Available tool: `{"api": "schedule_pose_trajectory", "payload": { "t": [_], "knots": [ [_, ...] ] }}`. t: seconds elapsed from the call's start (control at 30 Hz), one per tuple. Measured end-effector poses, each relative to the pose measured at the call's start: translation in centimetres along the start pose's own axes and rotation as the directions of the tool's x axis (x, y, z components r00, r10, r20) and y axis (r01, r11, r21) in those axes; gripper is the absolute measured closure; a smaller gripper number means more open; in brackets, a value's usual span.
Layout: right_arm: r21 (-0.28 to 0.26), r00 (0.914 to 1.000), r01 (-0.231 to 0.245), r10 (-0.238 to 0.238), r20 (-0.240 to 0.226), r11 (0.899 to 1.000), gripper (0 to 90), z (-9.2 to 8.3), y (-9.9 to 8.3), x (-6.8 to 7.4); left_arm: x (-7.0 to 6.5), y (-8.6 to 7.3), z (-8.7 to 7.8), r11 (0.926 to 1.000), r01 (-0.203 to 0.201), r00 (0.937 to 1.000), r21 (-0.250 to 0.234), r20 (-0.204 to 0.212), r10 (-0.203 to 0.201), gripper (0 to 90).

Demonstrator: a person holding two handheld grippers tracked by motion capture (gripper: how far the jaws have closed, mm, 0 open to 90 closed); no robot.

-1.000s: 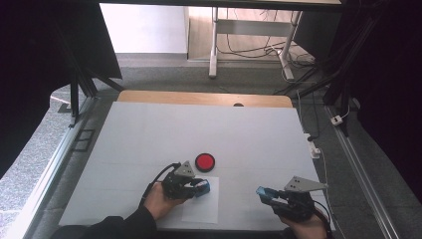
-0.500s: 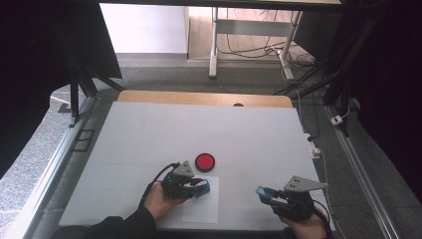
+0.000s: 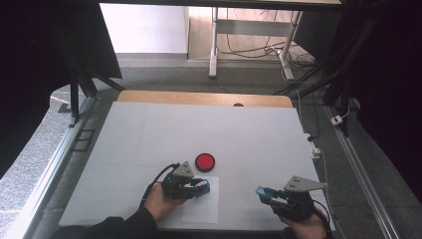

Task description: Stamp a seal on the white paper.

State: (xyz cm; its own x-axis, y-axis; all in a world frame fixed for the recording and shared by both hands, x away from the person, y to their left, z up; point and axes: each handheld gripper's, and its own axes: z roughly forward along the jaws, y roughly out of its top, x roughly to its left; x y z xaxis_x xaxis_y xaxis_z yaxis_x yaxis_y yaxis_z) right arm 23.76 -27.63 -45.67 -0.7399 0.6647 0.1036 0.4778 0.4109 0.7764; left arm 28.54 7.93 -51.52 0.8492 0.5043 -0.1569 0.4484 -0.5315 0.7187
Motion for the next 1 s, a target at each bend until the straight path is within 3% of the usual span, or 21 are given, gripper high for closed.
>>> {"api": "schedule_pose_trajectory", "payload": {
  "t": [0.27,0.57,1.0],
  "knots": [
    [-0.008,1.0000,-0.006,0.006,-0.008,1.000,68.4,0.0,0.0,0.0,-0.2,0.6,0.0,0.9986,-0.034,0.9994,0.041,-0.009,0.034,70.3],
    [-0.008,0.9999,-0.008,0.008,-0.007,1.000,68.4,0.0,-0.1,0.0,-0.1,0.9,-0.2,0.9981,-0.027,0.9996,0.056,-0.010,0.027,70.2],
    [-0.009,0.9999,-0.011,0.011,-0.005,1.000,68.4,-0.1,-0.1,0.0,0.1,1.4,-1.7,0.9999,-0.012,0.9998,-0.002,0.014,0.012,70.2]
  ]
}}
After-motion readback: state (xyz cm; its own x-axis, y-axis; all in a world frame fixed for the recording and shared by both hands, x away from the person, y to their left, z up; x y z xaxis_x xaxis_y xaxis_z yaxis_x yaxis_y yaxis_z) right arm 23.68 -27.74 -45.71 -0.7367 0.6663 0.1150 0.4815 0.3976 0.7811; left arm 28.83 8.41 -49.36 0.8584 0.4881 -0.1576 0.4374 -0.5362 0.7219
